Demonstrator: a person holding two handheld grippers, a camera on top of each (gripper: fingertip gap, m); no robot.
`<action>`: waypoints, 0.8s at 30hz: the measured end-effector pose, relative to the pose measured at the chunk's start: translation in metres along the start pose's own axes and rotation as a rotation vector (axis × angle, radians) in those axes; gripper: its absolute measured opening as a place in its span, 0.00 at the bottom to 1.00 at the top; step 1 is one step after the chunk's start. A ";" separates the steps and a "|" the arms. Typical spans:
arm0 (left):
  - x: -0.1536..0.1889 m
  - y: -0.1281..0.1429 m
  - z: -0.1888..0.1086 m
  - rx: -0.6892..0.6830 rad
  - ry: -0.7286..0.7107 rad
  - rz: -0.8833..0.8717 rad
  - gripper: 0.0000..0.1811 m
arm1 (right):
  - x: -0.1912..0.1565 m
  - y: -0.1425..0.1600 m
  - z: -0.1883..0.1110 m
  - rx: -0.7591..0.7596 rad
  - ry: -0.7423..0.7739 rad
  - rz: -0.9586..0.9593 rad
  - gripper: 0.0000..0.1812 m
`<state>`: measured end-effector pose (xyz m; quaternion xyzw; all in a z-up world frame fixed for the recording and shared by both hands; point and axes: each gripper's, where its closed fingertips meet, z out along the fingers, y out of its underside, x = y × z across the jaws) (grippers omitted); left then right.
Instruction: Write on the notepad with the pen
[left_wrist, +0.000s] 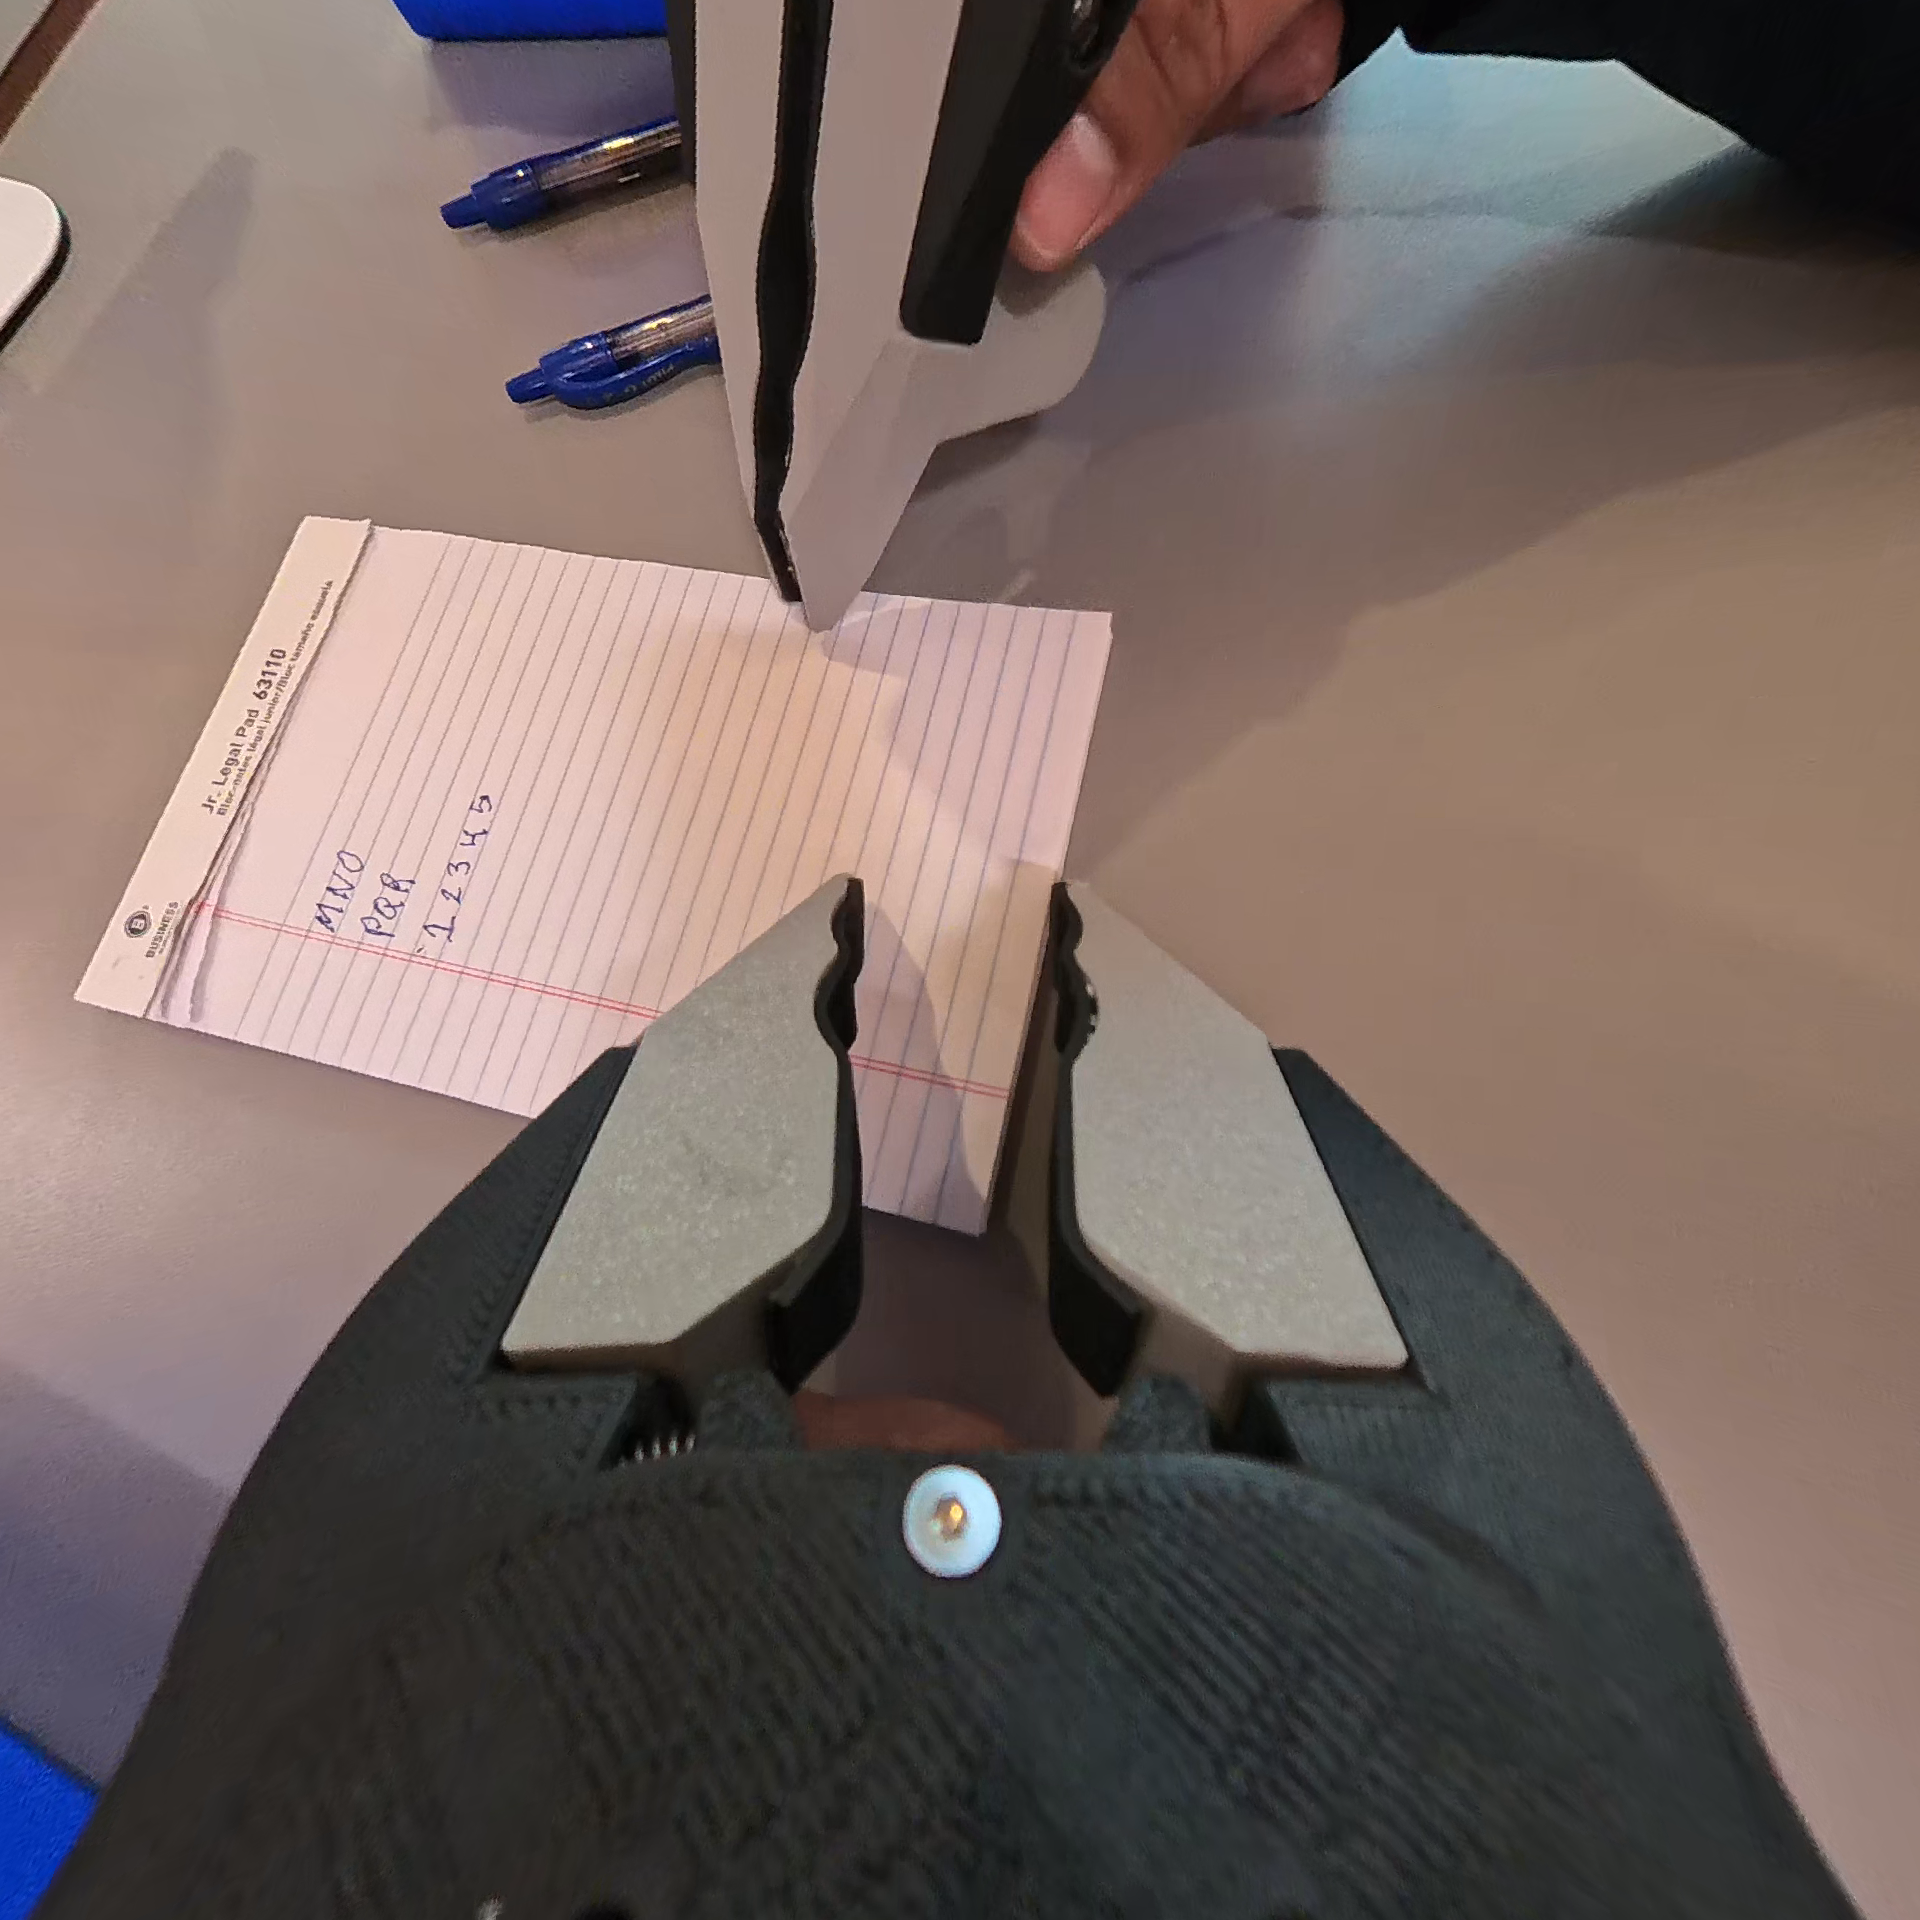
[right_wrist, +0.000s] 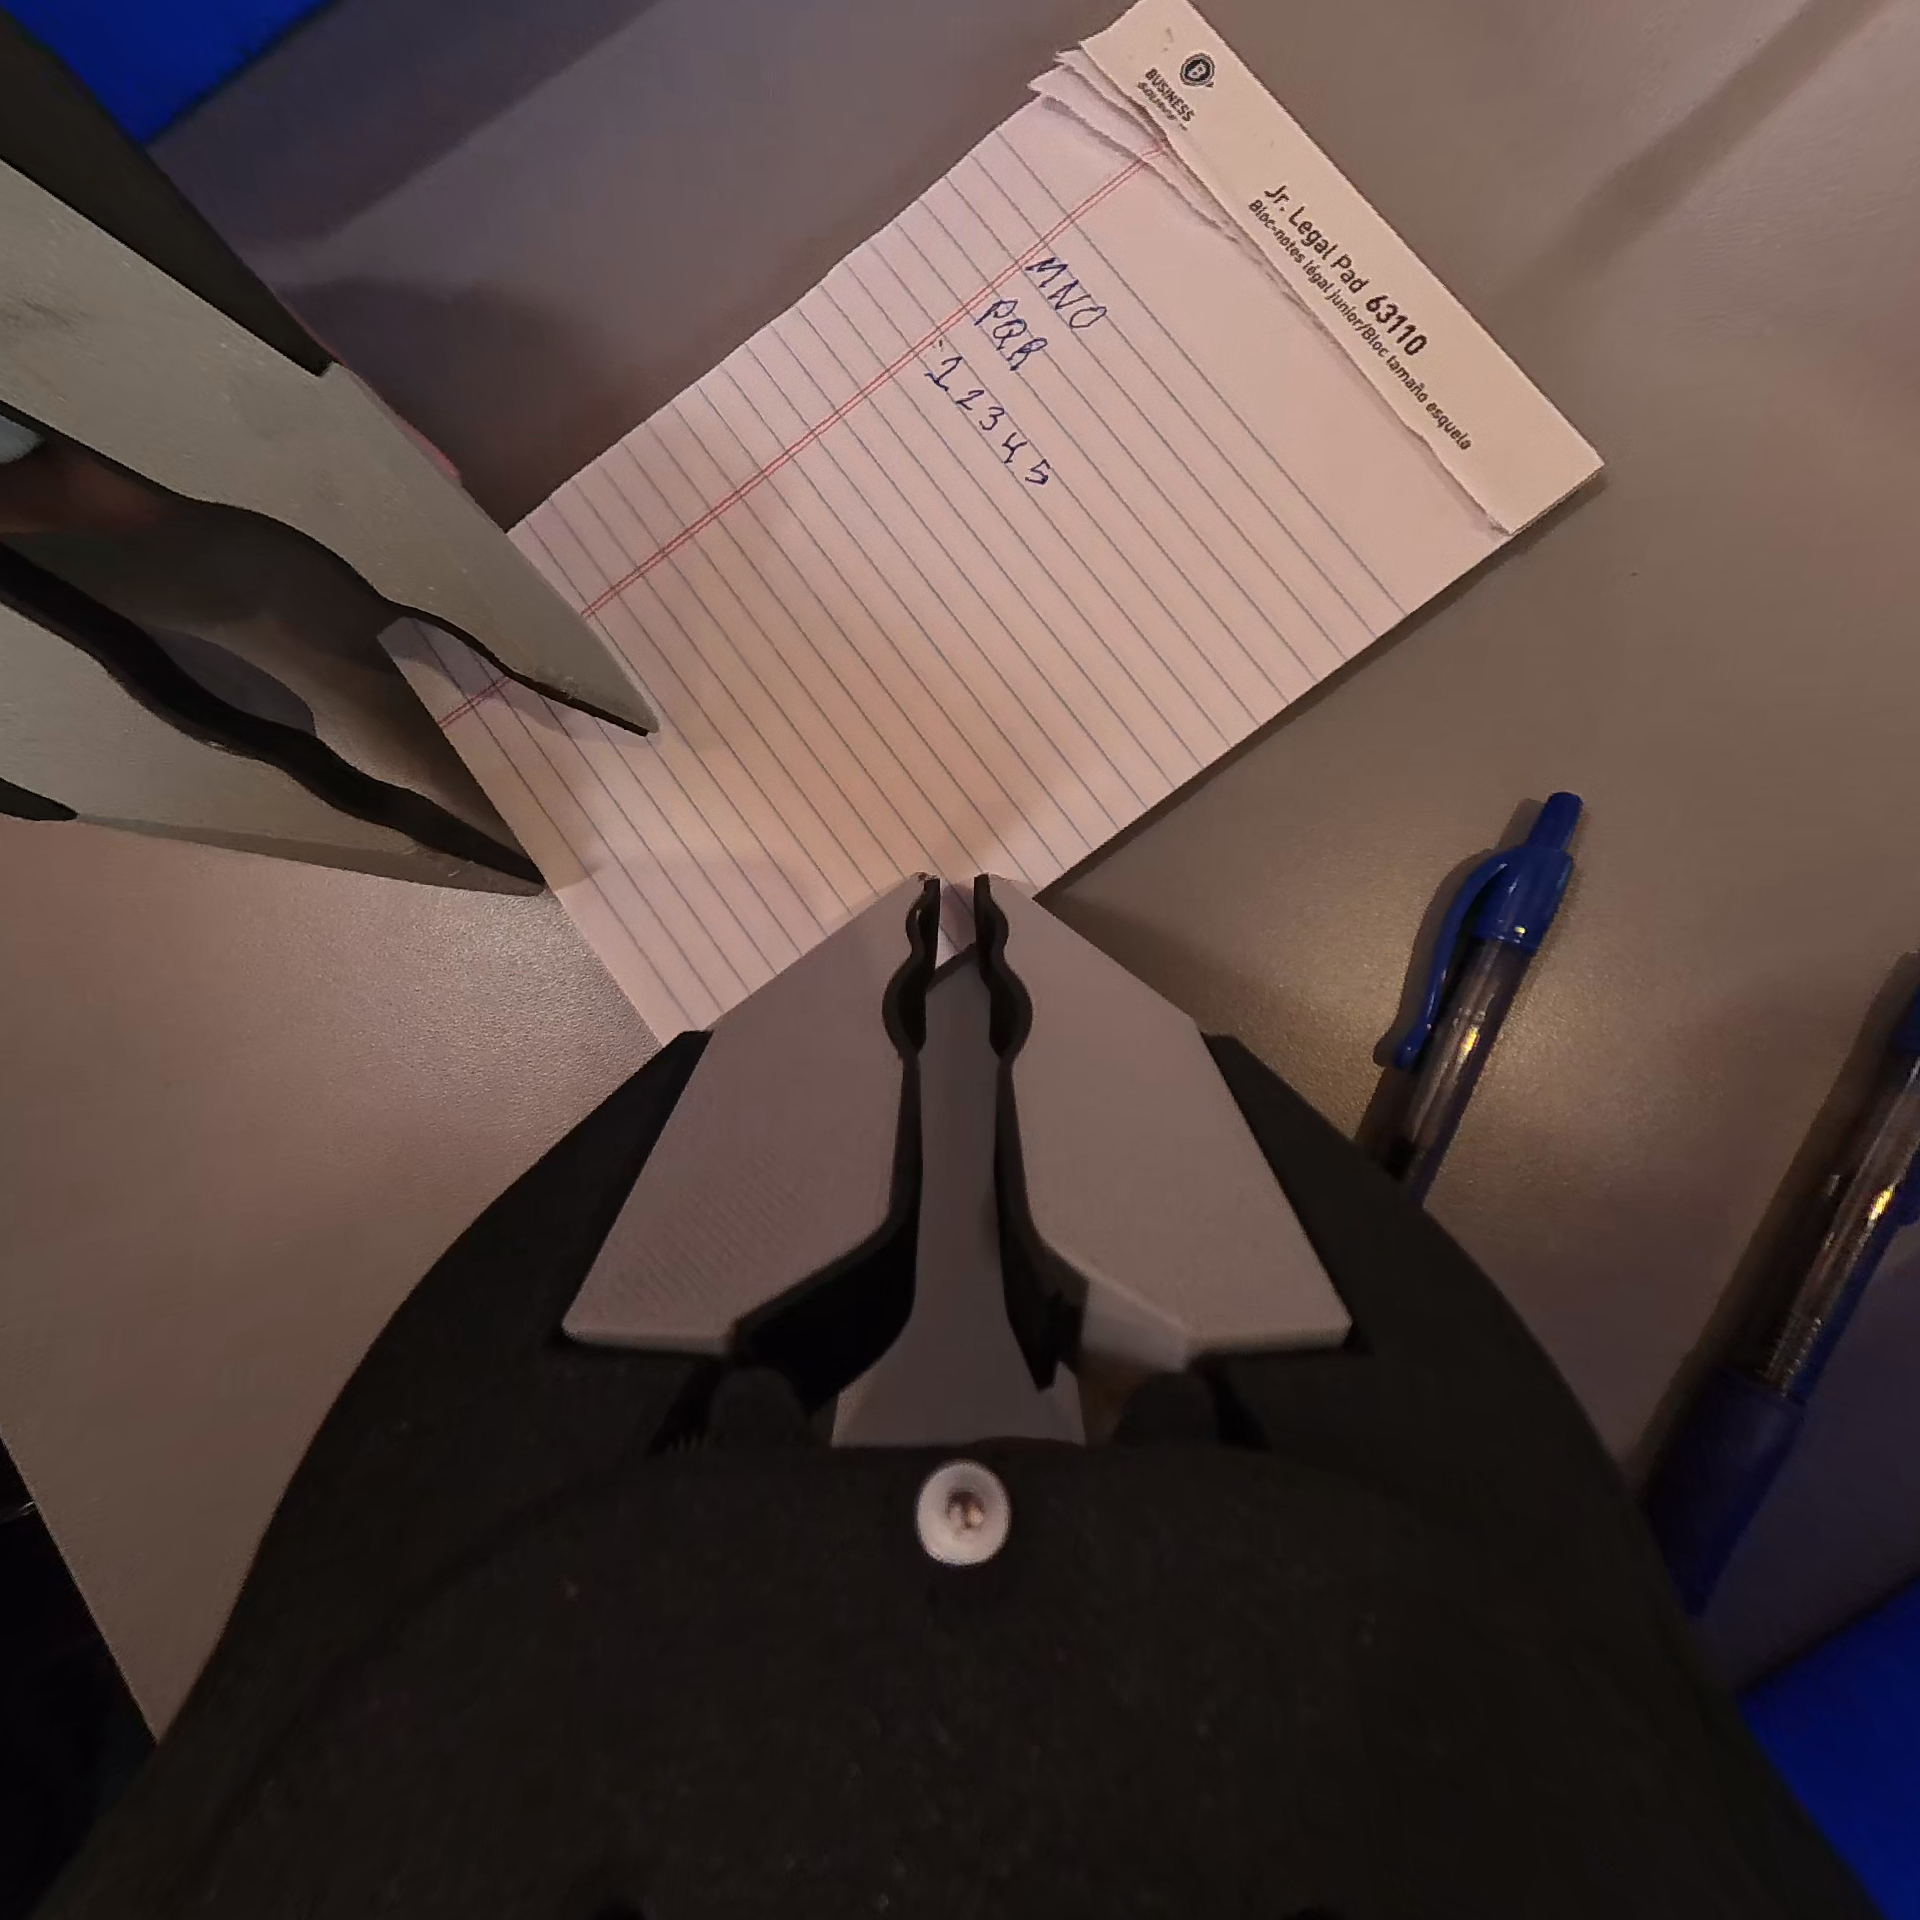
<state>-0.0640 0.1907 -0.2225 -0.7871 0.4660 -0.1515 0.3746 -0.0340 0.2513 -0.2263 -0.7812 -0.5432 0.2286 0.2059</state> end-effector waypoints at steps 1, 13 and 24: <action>-0.001 0.001 0.000 -0.003 -0.002 -0.002 0.19 | -0.002 -0.001 -0.001 0.007 -0.013 0.000 0.02; -0.035 -0.005 -0.012 0.059 -0.122 -0.146 0.17 | -0.050 -0.005 -0.005 0.034 -0.189 -0.233 0.13; -0.033 -0.007 -0.012 0.065 -0.123 -0.126 0.15 | -0.030 -0.013 -0.004 0.061 -0.014 -0.331 0.00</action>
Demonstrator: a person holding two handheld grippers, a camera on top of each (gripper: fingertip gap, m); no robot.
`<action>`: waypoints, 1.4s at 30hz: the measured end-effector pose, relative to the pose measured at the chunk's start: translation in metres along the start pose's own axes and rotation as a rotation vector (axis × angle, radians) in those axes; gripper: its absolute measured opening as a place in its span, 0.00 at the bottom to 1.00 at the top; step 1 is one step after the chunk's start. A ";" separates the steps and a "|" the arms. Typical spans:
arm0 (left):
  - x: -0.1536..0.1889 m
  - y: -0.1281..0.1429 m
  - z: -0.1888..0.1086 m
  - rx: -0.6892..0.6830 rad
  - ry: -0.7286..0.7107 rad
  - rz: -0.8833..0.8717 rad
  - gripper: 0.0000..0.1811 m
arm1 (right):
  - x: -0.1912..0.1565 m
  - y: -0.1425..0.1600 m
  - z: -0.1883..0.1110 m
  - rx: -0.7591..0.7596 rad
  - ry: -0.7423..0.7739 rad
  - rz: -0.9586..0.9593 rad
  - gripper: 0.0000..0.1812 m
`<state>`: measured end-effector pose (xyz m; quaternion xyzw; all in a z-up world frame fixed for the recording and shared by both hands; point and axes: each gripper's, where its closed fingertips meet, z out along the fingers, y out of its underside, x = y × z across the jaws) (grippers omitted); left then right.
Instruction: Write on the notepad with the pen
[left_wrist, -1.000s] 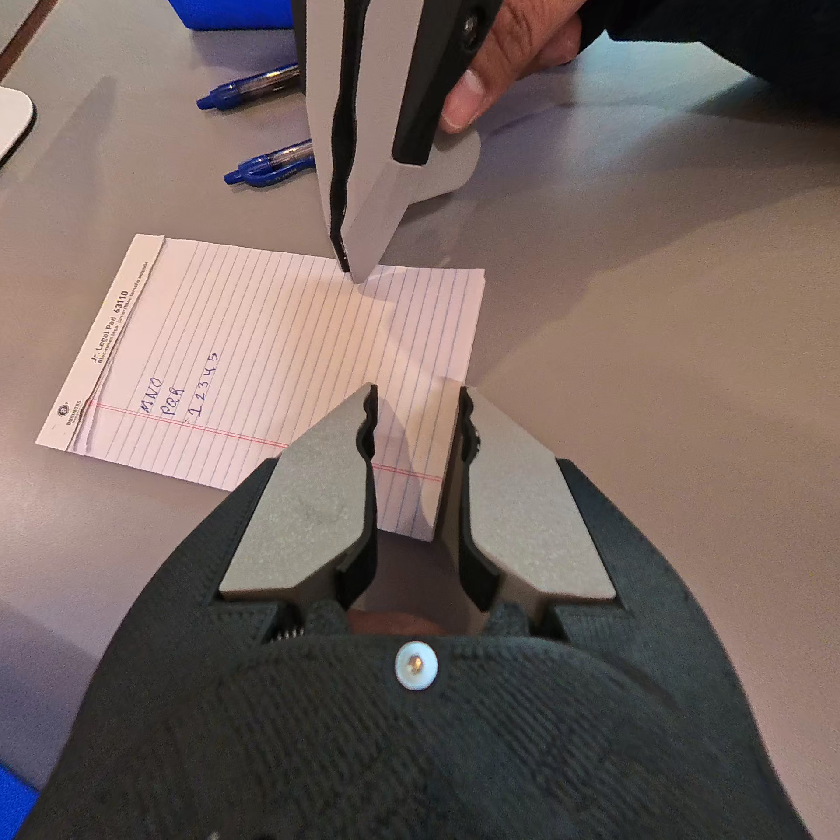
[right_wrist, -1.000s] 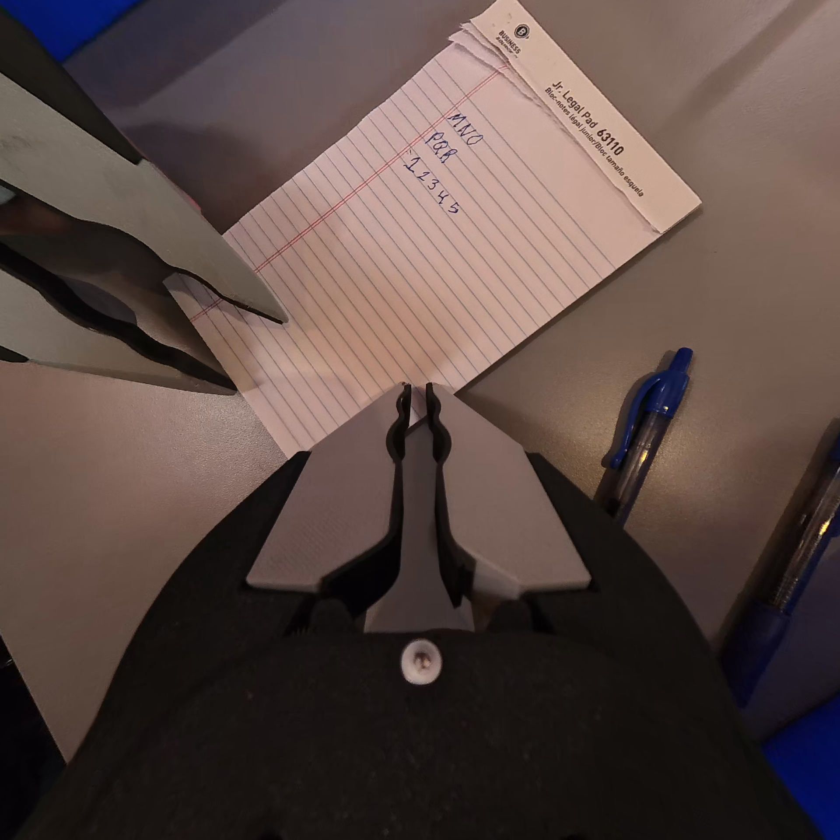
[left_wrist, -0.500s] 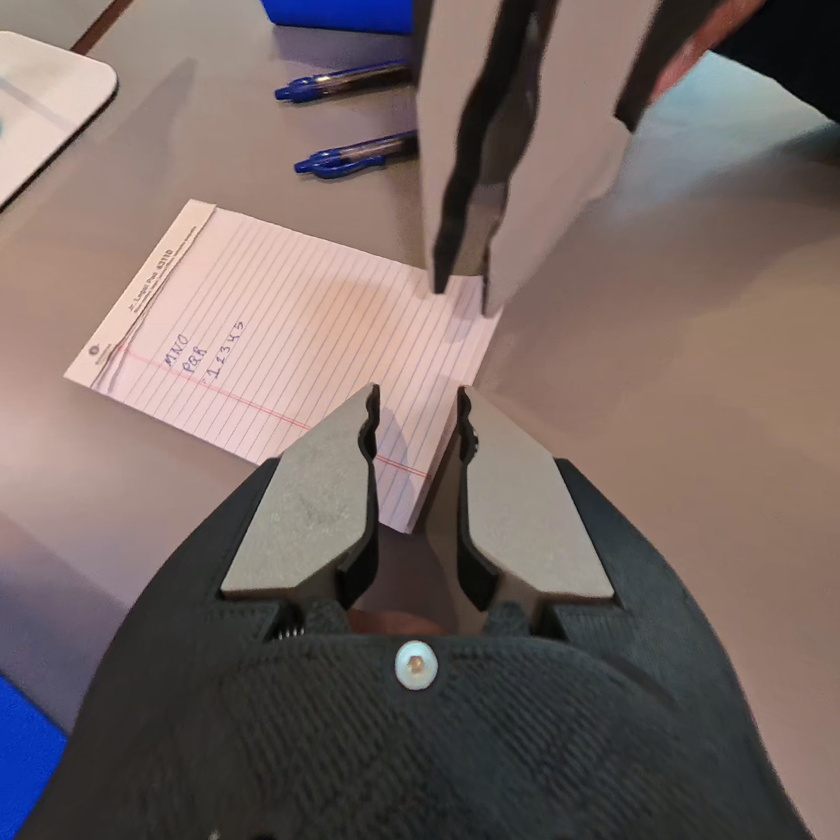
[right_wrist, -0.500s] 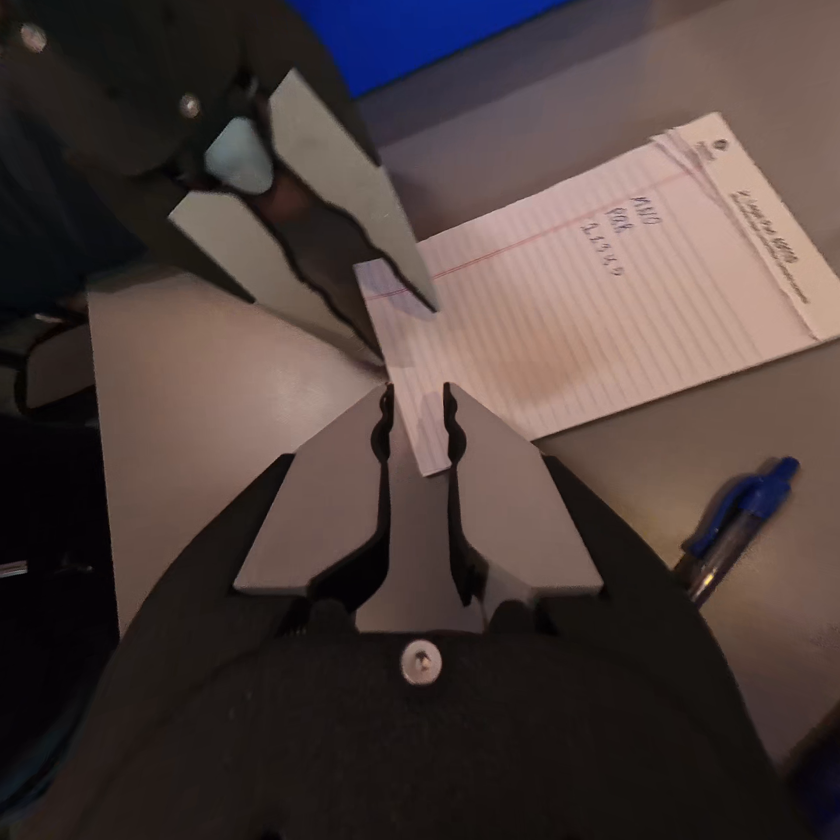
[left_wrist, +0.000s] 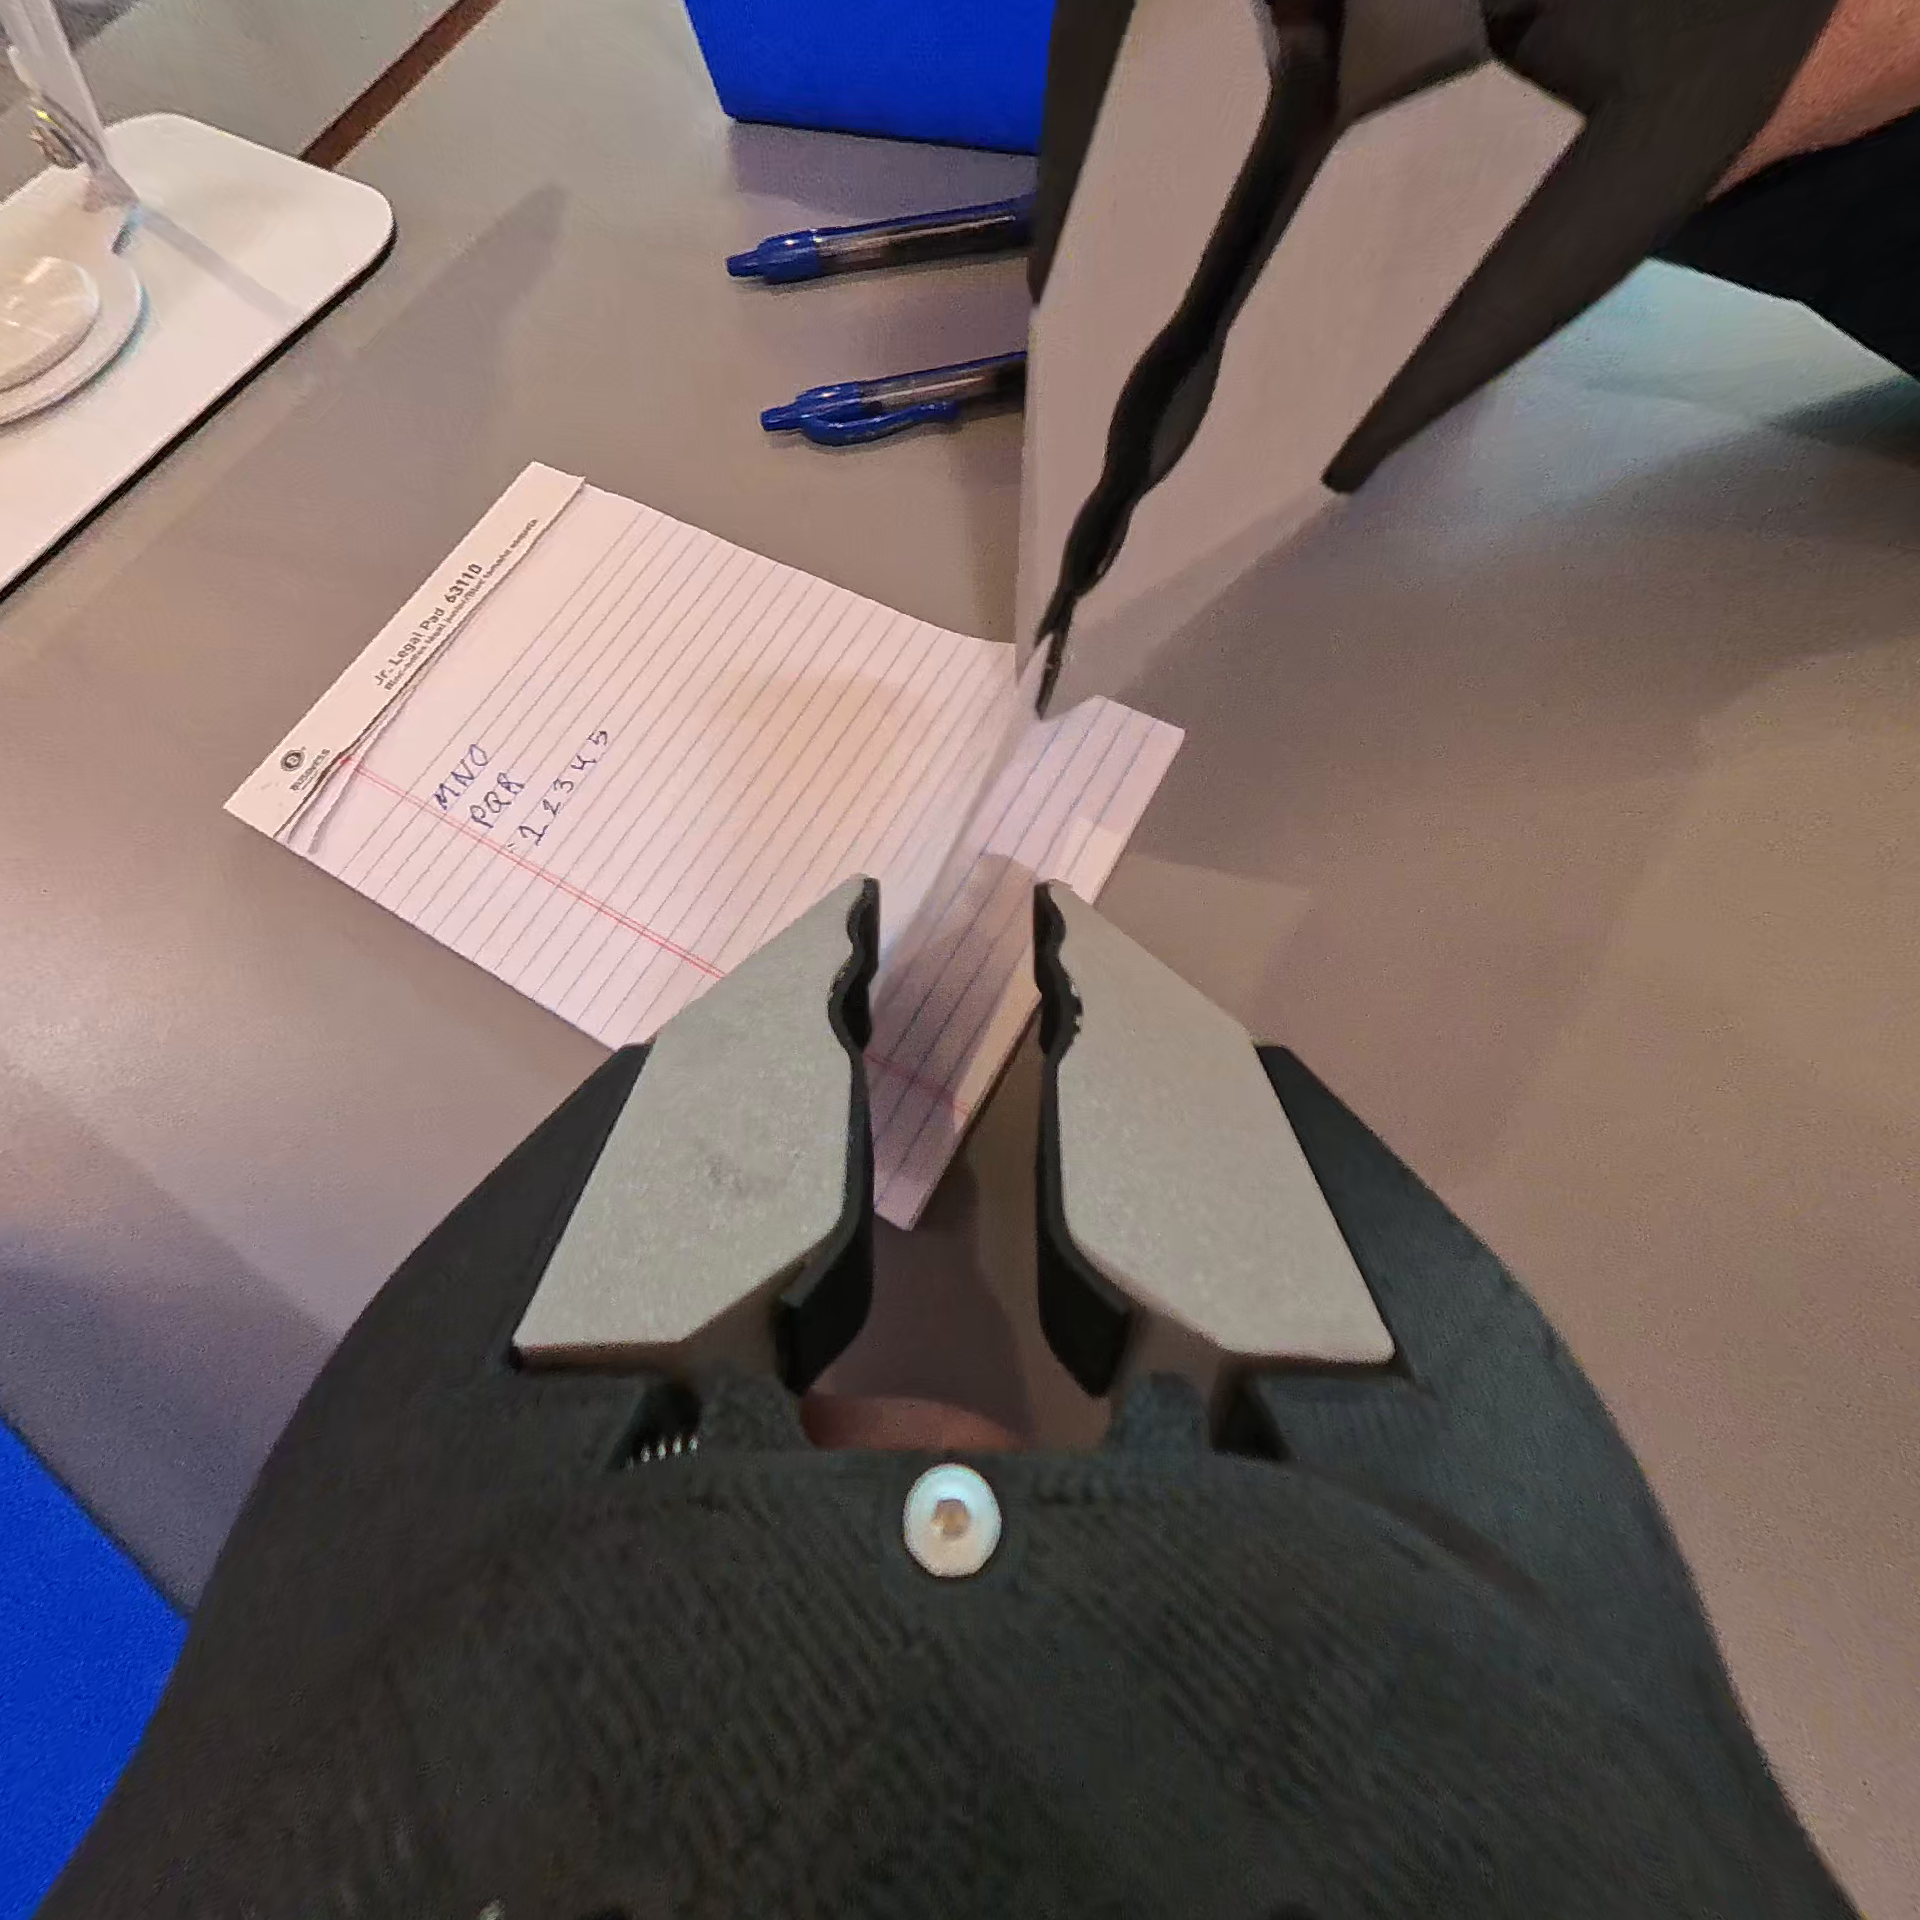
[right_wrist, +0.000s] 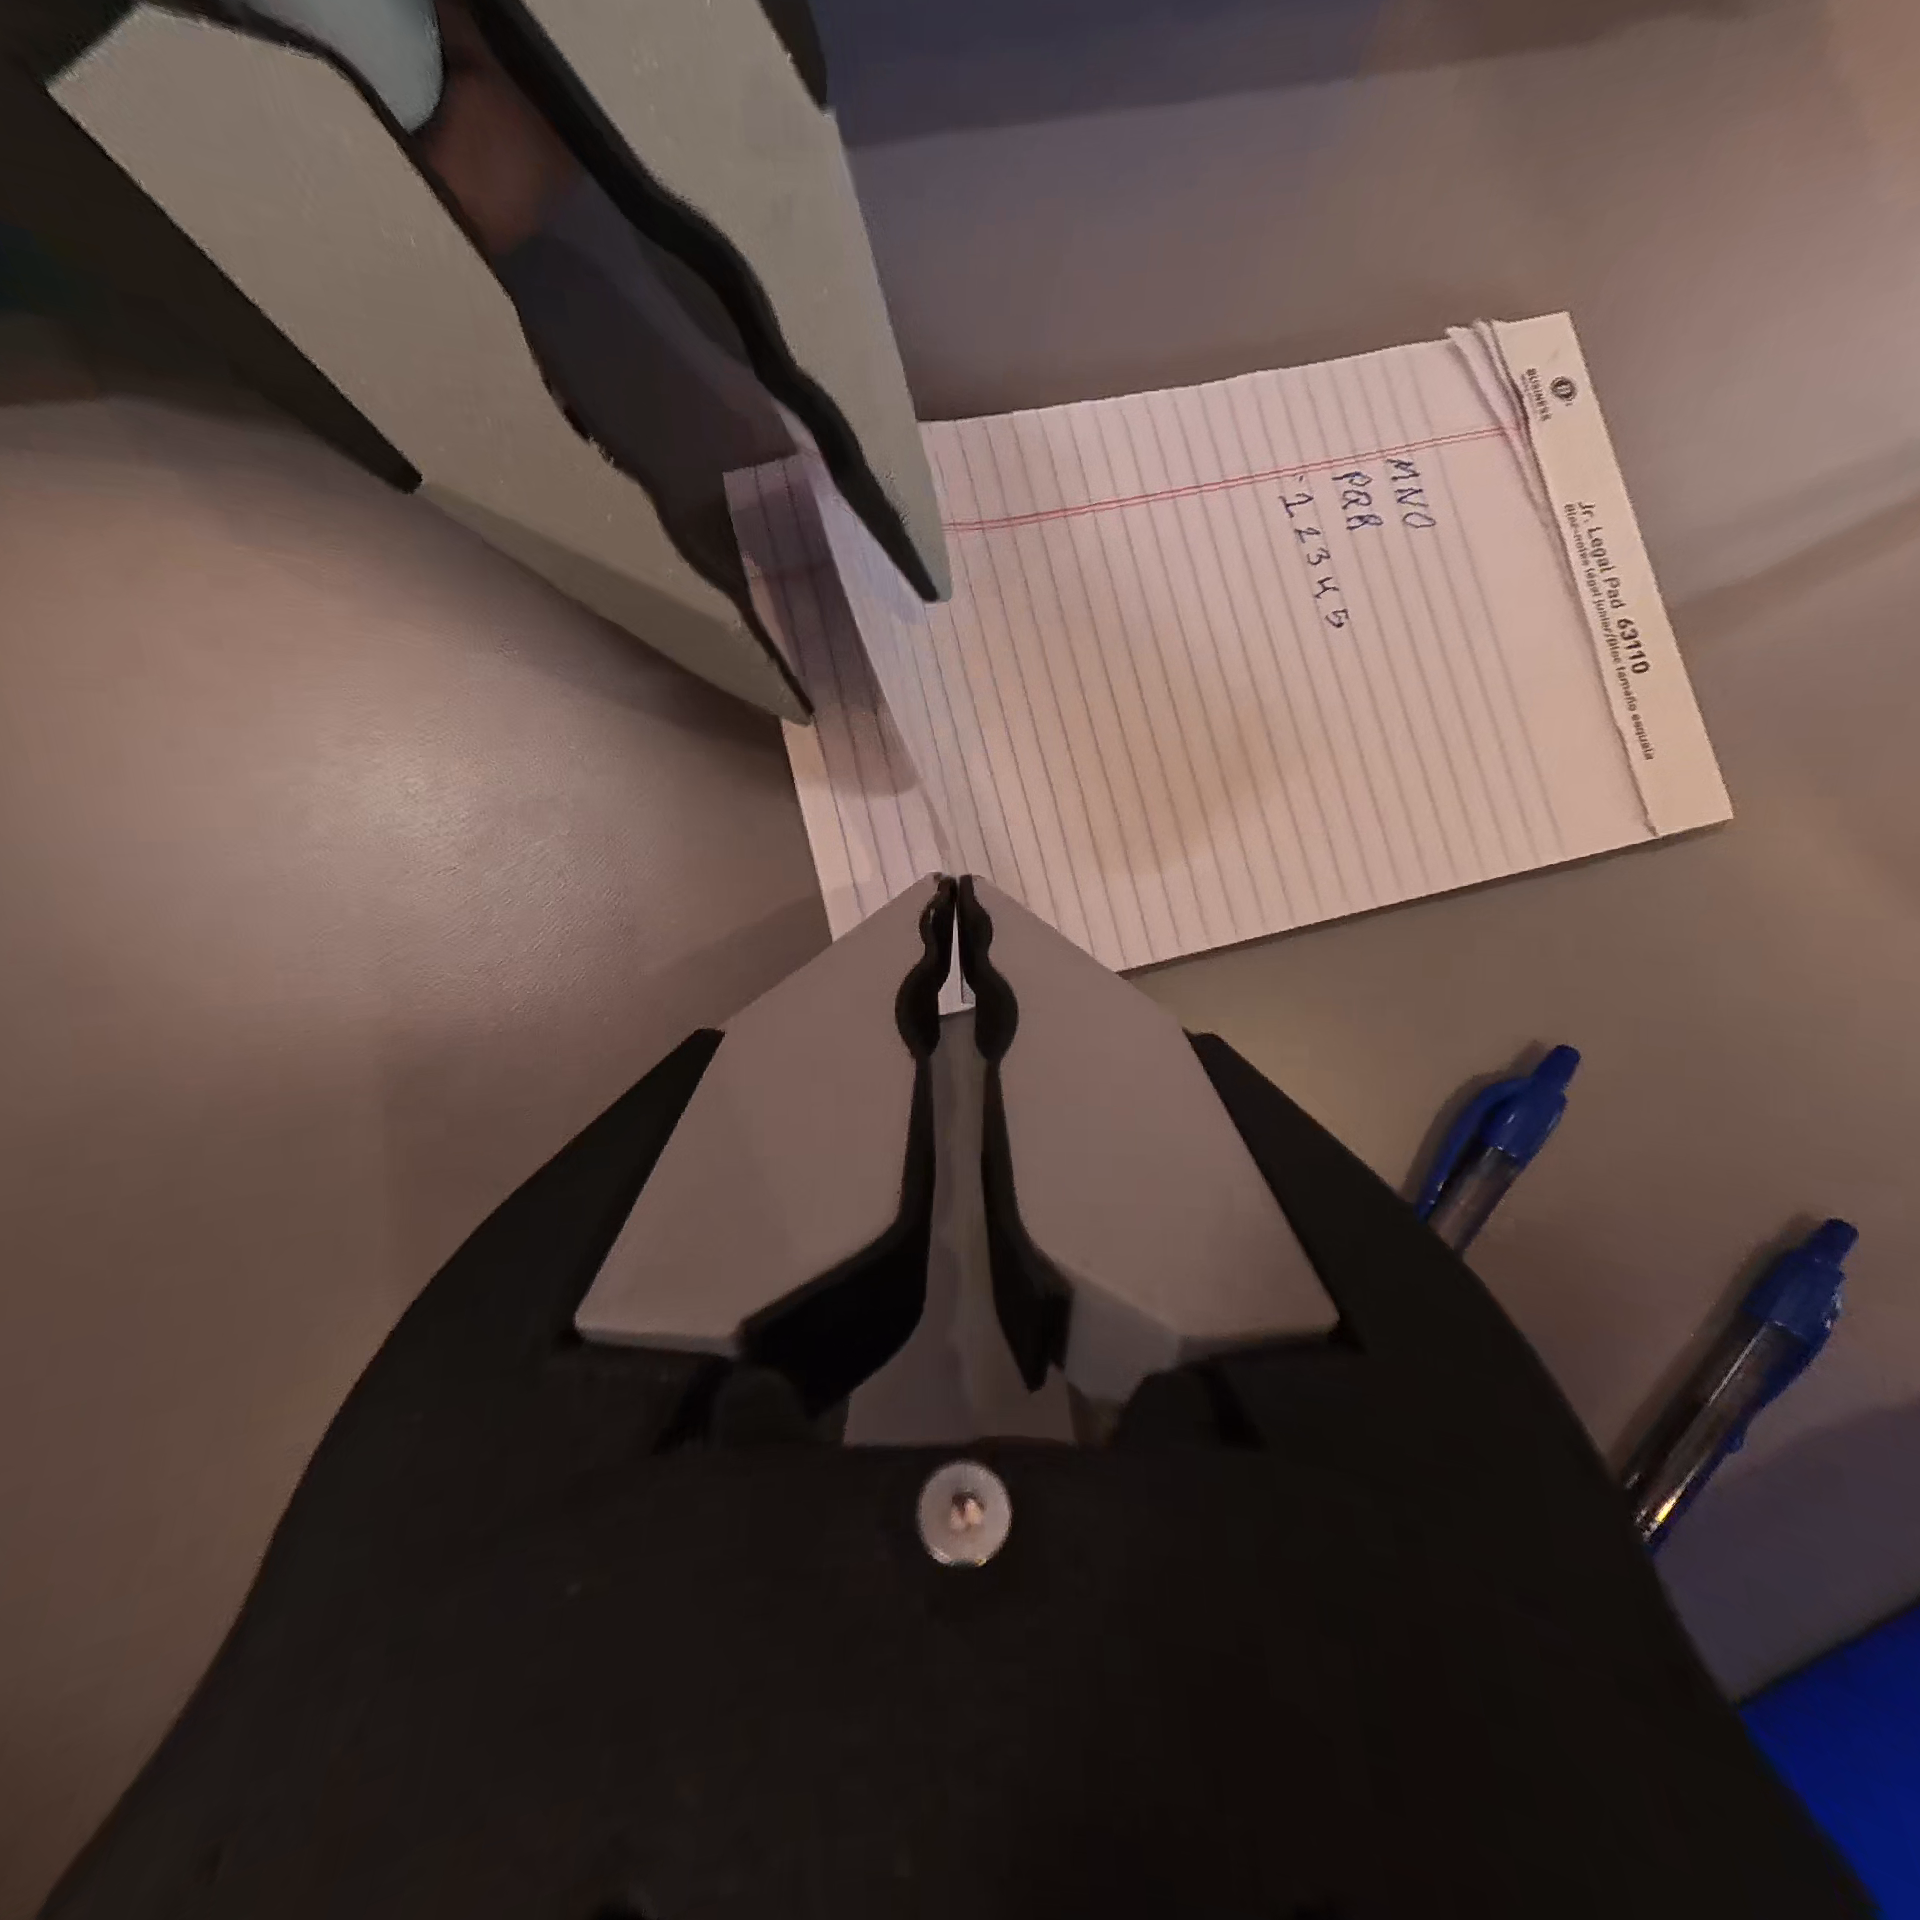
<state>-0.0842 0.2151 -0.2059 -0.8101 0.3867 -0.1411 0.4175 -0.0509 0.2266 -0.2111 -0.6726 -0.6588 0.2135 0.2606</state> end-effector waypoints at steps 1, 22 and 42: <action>0.001 0.001 0.001 -0.004 0.001 0.006 0.15 | 0.001 -0.002 -0.002 0.012 0.000 0.007 0.00; -0.020 -0.011 -0.014 0.080 -0.063 -0.053 0.10 | 0.002 -0.005 -0.009 0.053 0.000 0.030 0.00; -0.011 -0.007 -0.009 0.057 -0.019 -0.036 0.00 | 0.007 -0.016 -0.021 0.177 -0.108 0.187 0.06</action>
